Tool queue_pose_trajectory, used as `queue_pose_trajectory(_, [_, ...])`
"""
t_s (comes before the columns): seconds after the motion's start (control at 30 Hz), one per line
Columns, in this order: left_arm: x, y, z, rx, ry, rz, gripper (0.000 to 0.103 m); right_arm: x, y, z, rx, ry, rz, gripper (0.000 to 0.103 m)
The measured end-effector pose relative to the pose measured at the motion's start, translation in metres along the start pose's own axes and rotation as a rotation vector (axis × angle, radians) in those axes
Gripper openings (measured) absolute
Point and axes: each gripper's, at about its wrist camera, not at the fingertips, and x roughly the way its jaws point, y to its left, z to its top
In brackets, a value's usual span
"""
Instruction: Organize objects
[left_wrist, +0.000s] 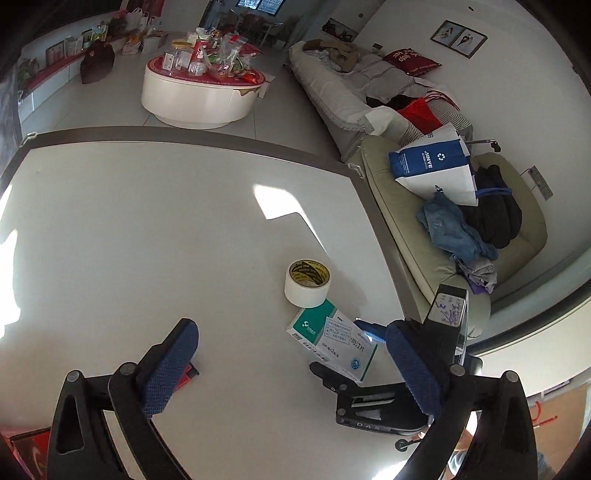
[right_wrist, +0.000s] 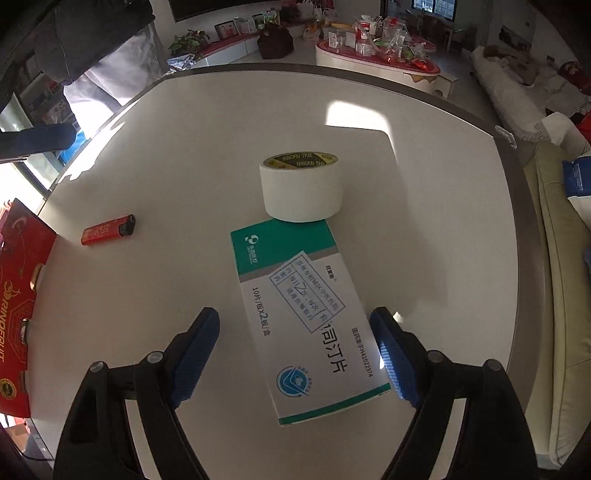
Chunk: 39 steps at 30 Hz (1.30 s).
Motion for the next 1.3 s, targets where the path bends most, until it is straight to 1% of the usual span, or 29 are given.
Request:
queue_pose_trajectory(0.03, [0.01, -0.006, 0.005, 0.017, 0.002, 0.013, 0.103, -0.001, -0.001, -0.002, 0.015, 0.006, 0.0, 0.059])
queue_pose_trajectory(0.07, [0.02, -0.013, 0.009, 0.037, 0.008, 0.025, 0.103, -0.003, -0.004, -0.005, 0.031, 0.006, -0.004, 0.058])
queue_pose_trajectory(0.13, [0.044, -0.03, 0.019, 0.086, 0.013, 0.062, 0.103, -0.012, -0.014, -0.018, 0.092, -0.021, 0.021, 0.058])
queue_pose_trajectory(0.17, [0.055, -0.037, 0.021, 0.112, 0.017, 0.082, 0.103, -0.02, -0.02, -0.026, 0.14, -0.04, 0.051, 0.057])
queue_pose_trajectory(0.27, [0.081, -0.058, 0.023, 0.168, 0.012, 0.119, 0.103, -0.046, -0.042, -0.061, 0.313, -0.103, 0.222, 0.057])
queue_pose_trajectory(0.3, [0.089, -0.063, 0.023, 0.18, 0.015, 0.127, 0.103, -0.054, -0.047, -0.074, 0.347, -0.119, 0.254, 0.057])
queue_pose_trajectory(0.37, [0.109, -0.072, 0.022, 0.2, 0.034, 0.158, 0.103, -0.067, -0.051, -0.094, 0.39, -0.14, 0.269, 0.058])
queue_pose_trajectory(0.47, [0.134, -0.083, 0.016, 0.237, 0.056, 0.246, 0.103, -0.079, -0.054, -0.117, 0.444, -0.159, 0.332, 0.058])
queue_pose_trajectory(0.6, [0.152, -0.088, 0.002, 0.27, 0.068, 0.304, 0.103, -0.088, -0.053, -0.13, 0.472, -0.181, 0.373, 0.058])
queue_pose_trajectory(0.67, [0.161, -0.087, -0.002, 0.273, 0.072, 0.329, 0.1, -0.09, -0.054, -0.133, 0.491, -0.194, 0.399, 0.058])
queue_pose_trajectory(0.7, [0.164, -0.085, -0.003, 0.268, 0.077, 0.33, 0.094, -0.093, -0.052, -0.137, 0.497, -0.2, 0.408, 0.058])
queue_pose_trajectory(0.73, [0.166, -0.083, -0.004, 0.256, 0.083, 0.326, 0.081, -0.095, -0.051, -0.14, 0.503, -0.206, 0.412, 0.058])
queue_pose_trajectory(0.77, [0.167, -0.079, -0.005, 0.239, 0.089, 0.324, 0.074, -0.096, -0.051, -0.141, 0.507, -0.211, 0.418, 0.058])
queue_pose_trajectory(0.8, [0.166, -0.079, -0.005, 0.244, 0.064, 0.333, 0.064, -0.097, -0.051, -0.141, 0.512, -0.215, 0.424, 0.058])
queue_pose_trajectory(0.83, [0.165, -0.077, -0.005, 0.249, 0.057, 0.339, 0.051, -0.098, -0.051, -0.142, 0.517, -0.22, 0.427, 0.058])
queue_pose_trajectory(0.97, [0.157, -0.07, -0.007, 0.226, 0.043, 0.31, 0.052, -0.102, -0.056, -0.145, 0.552, -0.249, 0.445, 0.058])
queue_pose_trajectory(1.07, [0.138, -0.067, -0.013, 0.201, 0.013, 0.282, 0.052, -0.11, -0.055, -0.156, 0.581, -0.267, 0.454, 0.058])
queue_pose_trajectory(1.13, [0.119, -0.071, -0.018, 0.207, -0.016, 0.263, 0.052, -0.114, -0.052, -0.166, 0.602, -0.273, 0.468, 0.058])
queue_pose_trajectory(1.2, [0.091, -0.08, -0.028, 0.23, -0.043, 0.241, 0.052, -0.116, -0.05, -0.175, 0.638, -0.275, 0.496, 0.058])
queue_pose_trajectory(1.3, [0.045, -0.09, -0.056, 0.263, -0.069, 0.212, 0.052, -0.12, -0.04, -0.187, 0.681, -0.276, 0.515, 0.058])
